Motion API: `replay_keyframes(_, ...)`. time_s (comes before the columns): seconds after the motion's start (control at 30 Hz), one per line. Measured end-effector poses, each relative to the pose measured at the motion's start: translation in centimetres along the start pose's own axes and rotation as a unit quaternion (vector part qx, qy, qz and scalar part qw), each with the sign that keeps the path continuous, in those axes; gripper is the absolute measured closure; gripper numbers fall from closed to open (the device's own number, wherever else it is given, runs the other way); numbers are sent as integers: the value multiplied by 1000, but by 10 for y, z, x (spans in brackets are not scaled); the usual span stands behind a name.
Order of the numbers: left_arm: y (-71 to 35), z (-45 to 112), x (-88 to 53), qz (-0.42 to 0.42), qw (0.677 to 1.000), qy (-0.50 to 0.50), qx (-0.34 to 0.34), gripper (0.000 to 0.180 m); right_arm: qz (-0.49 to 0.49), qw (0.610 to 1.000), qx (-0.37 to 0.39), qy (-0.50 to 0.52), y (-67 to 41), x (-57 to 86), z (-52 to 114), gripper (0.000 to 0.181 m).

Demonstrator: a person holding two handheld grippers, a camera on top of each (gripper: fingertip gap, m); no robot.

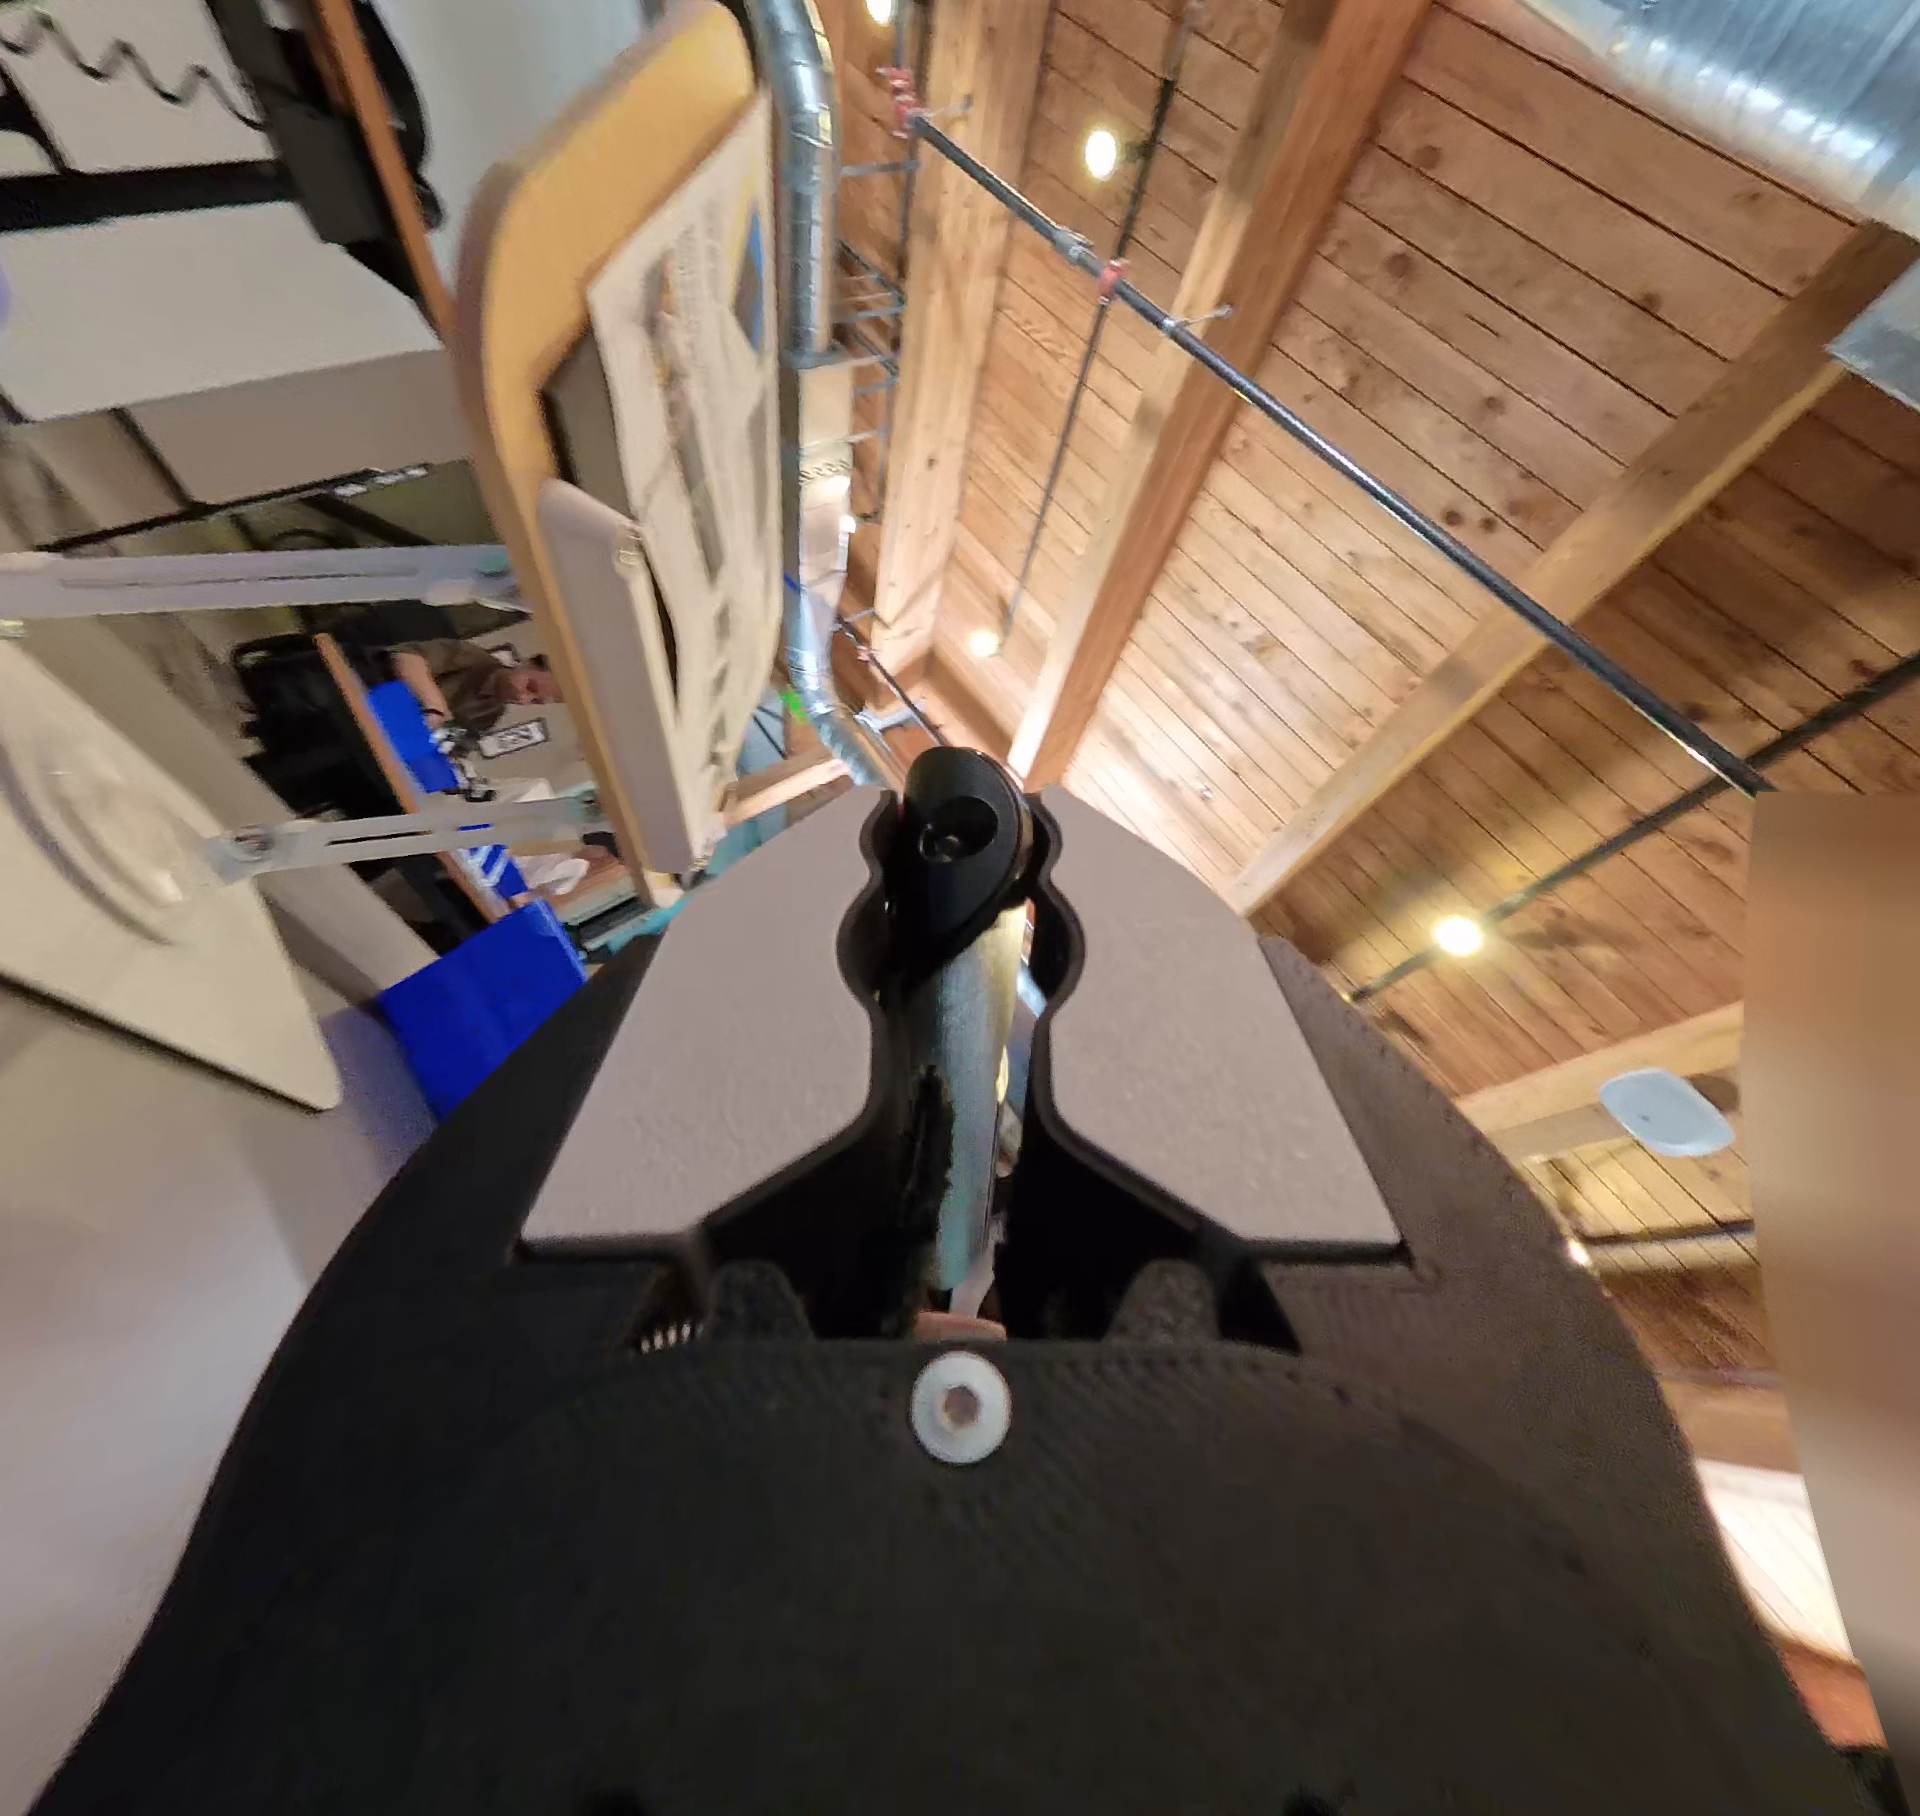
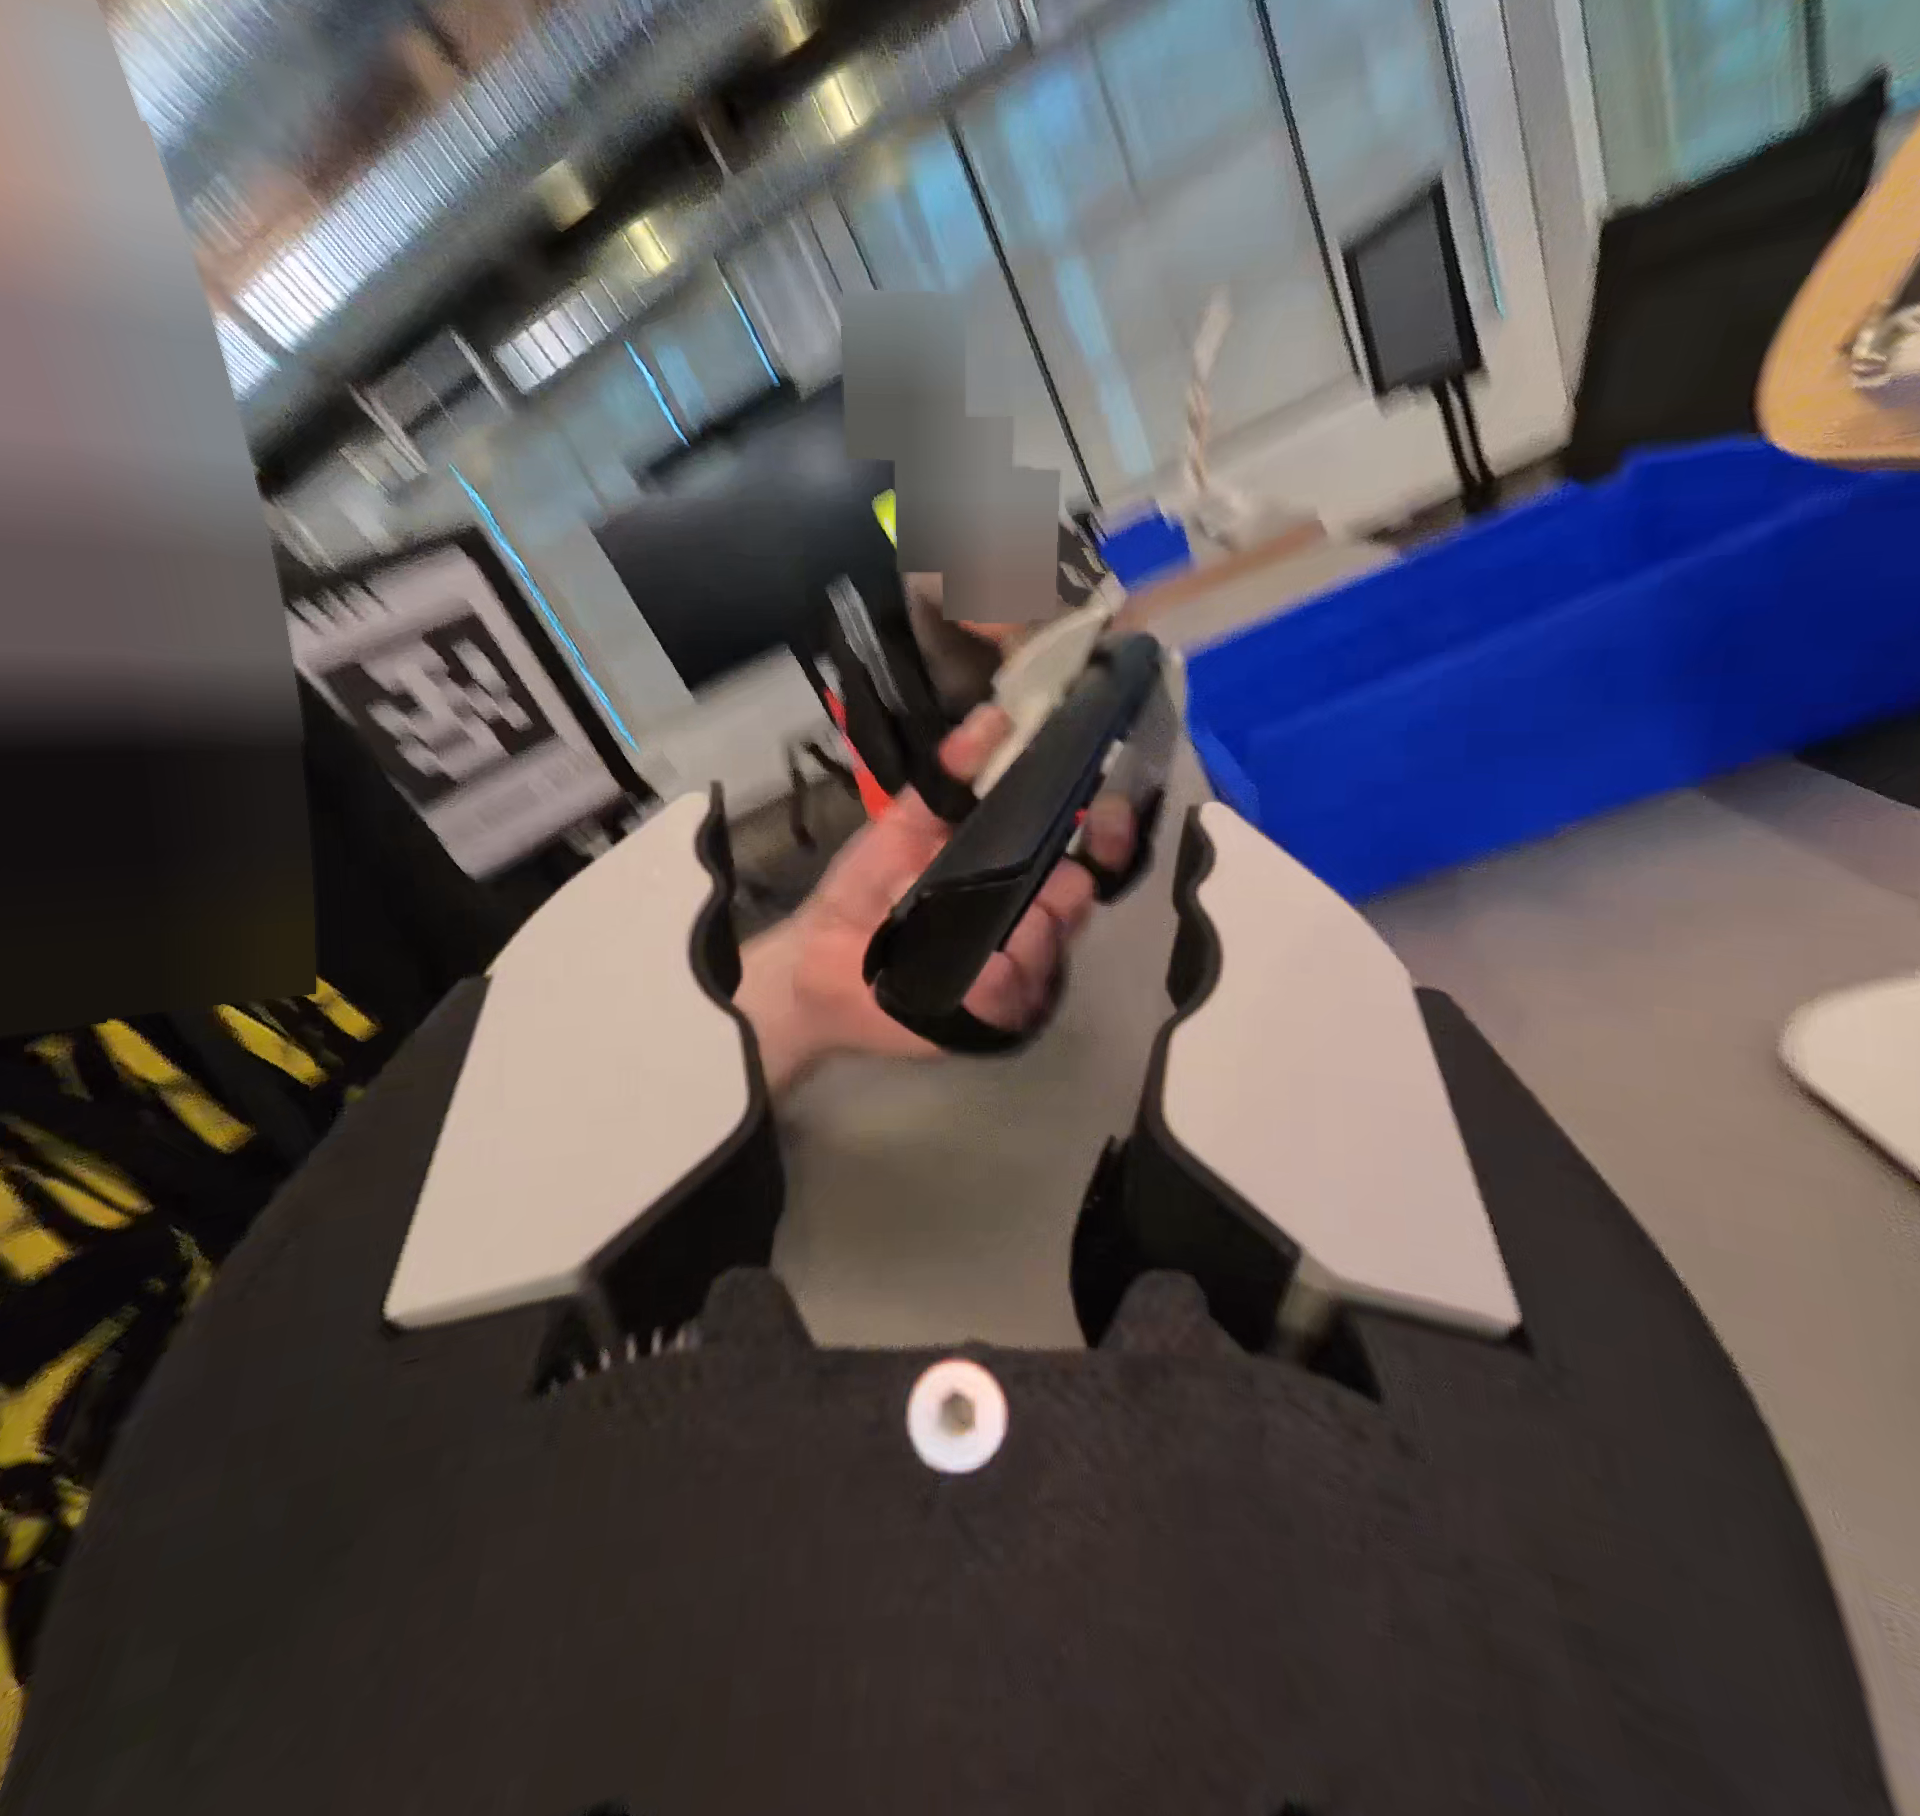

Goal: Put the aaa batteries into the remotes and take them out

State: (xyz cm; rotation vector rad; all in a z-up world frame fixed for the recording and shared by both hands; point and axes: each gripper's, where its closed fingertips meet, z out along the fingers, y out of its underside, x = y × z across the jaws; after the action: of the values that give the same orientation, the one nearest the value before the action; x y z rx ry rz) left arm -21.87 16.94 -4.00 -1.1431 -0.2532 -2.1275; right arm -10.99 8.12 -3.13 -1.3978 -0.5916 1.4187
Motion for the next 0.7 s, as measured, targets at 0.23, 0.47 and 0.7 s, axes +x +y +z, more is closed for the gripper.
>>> replay_keyframes(0.23, 19, 10, 30, -10, 996, 88, -31, 158, 29, 990, 82, -112, 10, -23, 14, 94)
replay_keyframes(0.47, 18, 10, 32, 8, 996, 83, -28, 158, 16, 988, 107, -111, 8, -20, 11, 103)
replay_keyframes(0.7, 18, 8, 28, 25, 997, 70, -27, 157, -22, 984, 130, -122, 6, -28, 10, 120)
